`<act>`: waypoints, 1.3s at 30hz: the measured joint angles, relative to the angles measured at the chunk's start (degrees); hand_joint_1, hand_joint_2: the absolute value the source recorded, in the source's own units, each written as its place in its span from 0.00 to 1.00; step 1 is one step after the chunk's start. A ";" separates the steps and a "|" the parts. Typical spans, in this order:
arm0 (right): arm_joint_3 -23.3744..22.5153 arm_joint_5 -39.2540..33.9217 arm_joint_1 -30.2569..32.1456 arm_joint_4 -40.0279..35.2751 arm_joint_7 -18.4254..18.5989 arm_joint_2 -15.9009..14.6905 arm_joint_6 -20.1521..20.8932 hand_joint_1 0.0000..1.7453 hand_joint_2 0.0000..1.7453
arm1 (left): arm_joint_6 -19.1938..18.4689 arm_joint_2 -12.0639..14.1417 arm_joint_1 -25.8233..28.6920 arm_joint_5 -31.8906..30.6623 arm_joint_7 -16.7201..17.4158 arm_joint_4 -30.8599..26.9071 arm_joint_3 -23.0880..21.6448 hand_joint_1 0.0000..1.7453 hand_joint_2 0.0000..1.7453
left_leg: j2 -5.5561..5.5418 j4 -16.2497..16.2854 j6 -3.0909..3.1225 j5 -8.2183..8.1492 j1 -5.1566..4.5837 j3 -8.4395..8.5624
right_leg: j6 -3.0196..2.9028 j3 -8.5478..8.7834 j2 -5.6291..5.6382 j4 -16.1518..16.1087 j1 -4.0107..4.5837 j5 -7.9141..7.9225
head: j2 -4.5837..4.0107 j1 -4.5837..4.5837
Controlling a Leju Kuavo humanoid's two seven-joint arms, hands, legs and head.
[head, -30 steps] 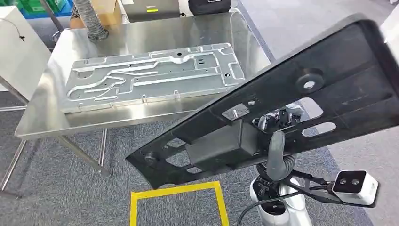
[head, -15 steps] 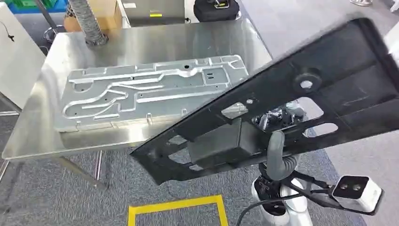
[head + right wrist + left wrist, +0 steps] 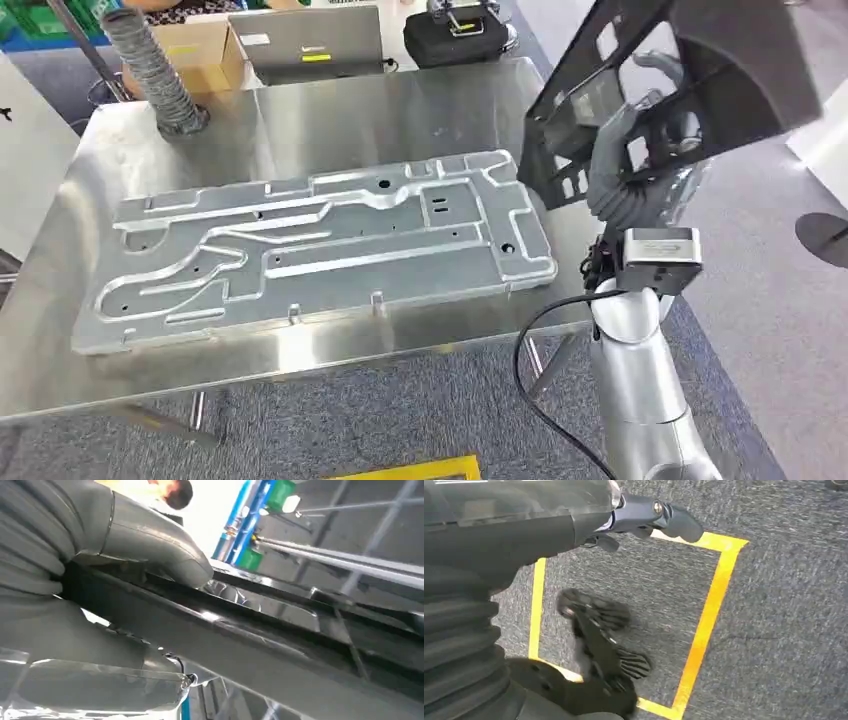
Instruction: Take the parts from the cabinet and place them on the table.
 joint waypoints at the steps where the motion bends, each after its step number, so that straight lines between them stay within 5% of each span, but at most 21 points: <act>1: 0.00 0.57 -0.03 0.31 0.15 -0.04 -0.24 1.00 1.00 | 0.00 0.00 0.16 -0.02 0.00 0.00 0.02 0.00 1.00 | 0.02 -0.11 0.09 -2.94 0.01 -1.45 | 0.03 1.01 0.08 0.00 -0.03 -0.83 | -0.02 0.02; 2: 0.00 3.71 -0.39 0.79 1.82 -0.15 -1.25 1.00 1.00 | -0.04 0.00 0.36 -0.24 0.00 0.00 0.07 0.00 1.00 | 0.03 -1.36 0.32 -6.28 0.02 -3.15 | 0.04 2.62 0.12 0.00 -0.06 -2.14 | -0.02 0.02; 3: 0.15 9.35 -1.43 2.08 4.77 -0.46 -2.17 1.00 1.00 | -0.15 0.00 0.45 -0.61 0.00 0.00 0.07 0.00 1.00 | 0.04 -3.64 0.50 -6.96 0.01 -4.05 | 0.09 4.03 0.15 0.00 -0.06 -3.26 | -0.02 0.02; 4: 0.48 14.38 -2.82 3.46 7.11 -0.74 -2.38 1.00 1.00 | -0.28 0.00 0.47 -0.77 -0.02 0.00 0.07 0.00 1.00 | 0.05 -6.23 0.62 -5.51 0.00 -4.53 | 0.16 5.21 0.19 -0.01 -0.06 -4.18 | -0.02 0.02; 5: 1.30 23.25 -4.96 6.27 10.11 -1.44 -2.34 1.00 1.00 | -0.61 0.00 0.55 -1.29 -0.11 0.00 0.09 0.00 1.00 | 0.07 -10.62 1.28 1.31 -0.23 -4.98 | 0.33 6.73 0.19 -0.03 0.01 -5.40 | -0.02 0.02; 6: 1.96 29.70 -6.90 9.02 12.84 -2.09 -1.88 1.00 1.00 | -0.85 0.04 0.84 -1.59 -0.18 0.06 0.09 0.00 1.00 | 0.27 -14.98 2.12 11.99 -0.48 -5.38 | 0.41 6.91 0.23 -0.24 -0.06 -6.18 | -0.02 0.02; 7: 2.87 35.90 -9.28 12.32 15.79 -2.60 -1.00 1.00 1.00 | -0.90 0.09 0.55 -1.95 -0.28 0.07 0.09 0.00 1.00 | 0.13 -18.53 2.24 18.39 -0.85 -5.81 | 1.04 7.67 1.11 0.57 0.16 -6.94 | 0.00 -0.02; 10: 7.40 51.60 -17.61 23.57 21.26 -2.84 0.94 1.00 1.00 | -0.81 0.11 0.02 -2.45 -0.17 0.05 0.11 0.00 1.00 | 0.16 -17.41 2.84 16.72 -1.50 -6.00 | 2.28 7.97 1.30 -0.55 -0.07 -8.18 | 0.00 -0.02; 12: 11.99 58.04 -23.10 32.15 22.62 -1.92 0.98 1.00 1.00 | -0.66 0.07 -1.27 -2.58 0.04 0.04 0.13 0.00 1.00 | 0.11 -18.60 3.60 16.06 -0.70 -4.43 | 2.87 8.35 -0.07 0.25 -0.14 -9.07 | 0.00 -0.02; 13: 14.11 59.39 -25.03 36.09 23.33 -0.91 1.01 1.00 1.00 | -0.61 0.07 -1.41 -2.60 0.15 0.04 0.22 0.00 1.00 | 0.12 -18.83 3.85 15.70 -0.56 -3.97 | 3.10 6.54 -0.38 3.13 -0.10 -10.01 | 0.00 0.00; 16: 23.09 60.74 -28.57 50.70 24.61 3.42 3.59 1.00 1.00 | -0.41 0.07 -1.85 -2.82 0.26 0.02 1.03 0.00 1.00 | 0.02 -18.90 3.80 13.87 -0.45 -2.09 | 3.73 -3.74 -0.40 17.23 -0.34 -13.07 | 0.00 -0.02; 18: 27.40 60.87 -28.09 56.93 24.70 5.16 5.27 1.00 1.00 | -0.35 0.04 -1.71 -3.06 0.26 0.04 1.14 0.00 1.00 | -0.52 -18.84 3.56 12.55 -0.28 -0.46 | 3.83 -6.12 -0.43 16.44 -0.54 -9.05 | -0.02 0.00; 21: 31.12 60.87 -28.74 63.48 24.87 7.50 6.18 1.00 1.00 | -0.33 -0.15 -1.21 -3.34 0.26 0.04 1.31 0.00 1.00 | -1.26 -18.41 2.96 10.69 -0.28 1.26 | 3.08 -4.20 -0.55 2.46 -0.47 2.83 | 0.00 0.00; 25: 35.76 60.63 -30.31 70.08 24.92 9.95 11.26 1.00 1.00 | -0.55 -0.31 -1.37 -4.20 0.11 0.07 1.44 0.00 1.00 | -1.49 -18.36 1.61 9.85 -0.23 1.57 | 1.57 -3.01 -0.42 0.72 0.32 1.15 | -0.02 0.00; 27: 36.39 59.49 -30.34 72.15 24.76 11.08 13.84 1.00 1.00 | -0.63 -0.33 -1.61 -4.63 0.09 0.04 1.44 0.00 1.00 | -1.06 -18.02 1.05 8.91 -0.12 1.51 | 0.96 -2.06 -0.48 -0.31 -0.49 1.32 | 0.00 -0.02; 28: 36.59 58.81 -30.39 72.94 24.54 11.30 14.49 1.00 1.00 | -0.72 -0.39 -1.74 -4.81 0.04 0.04 1.42 0.00 1.00 | -0.61 -16.11 0.65 7.94 -0.20 0.76 | 0.71 -1.60 -0.39 -0.65 -0.51 1.19 | -0.02 0.00; 31: 36.68 55.55 -30.04 75.34 24.06 12.46 17.71 1.00 1.00 | -0.87 -0.39 -2.08 -5.38 -0.40 0.04 1.42 0.00 1.00 | -0.30 -2.74 -0.13 3.17 0.31 -6.17 | 0.36 -0.68 -0.43 -0.63 -0.49 0.47 | -0.02 -0.02; 33: 36.65 53.08 -29.14 76.59 24.96 13.22 20.77 1.00 1.00 | -0.77 -0.42 -1.91 -5.51 -1.55 0.04 1.42 0.00 1.00 | -0.05 -1.23 -0.38 4.70 0.59 -7.71 | 0.45 0.23 -0.41 -0.61 -0.51 -0.15 | -0.02 -0.02; 35: 36.57 51.43 -29.46 77.11 25.99 14.34 23.57 1.00 1.00 | -0.52 -0.39 -1.90 -5.51 -2.65 0.04 1.51 0.00 1.00 | 0.11 -8.81 -0.46 9.79 0.89 -4.30 | 0.71 1.36 -0.26 -0.50 -0.63 -0.96 | 0.00 -0.02; 36: 36.52 50.70 -29.71 77.50 26.47 14.93 25.08 0.00 0.00 | -0.42 -0.39 -1.95 -5.51 -3.11 0.04 1.57 0.00 1.00 | 0.19 -14.50 -0.61 12.77 1.08 -1.65 | 1.08 1.99 -0.13 -0.35 -0.69 -1.51 | -0.02 -0.02; 39: 36.28 48.82 -30.15 78.25 27.12 16.44 27.94 0.00 0.00 | -0.57 -0.46 -2.11 -5.51 -4.09 0.04 1.88 0.00 1.00 | 0.06 -17.37 0.45 11.47 0.83 -0.01 | 2.03 1.84 0.36 -0.12 -0.12 -2.00 | 0.00 0.00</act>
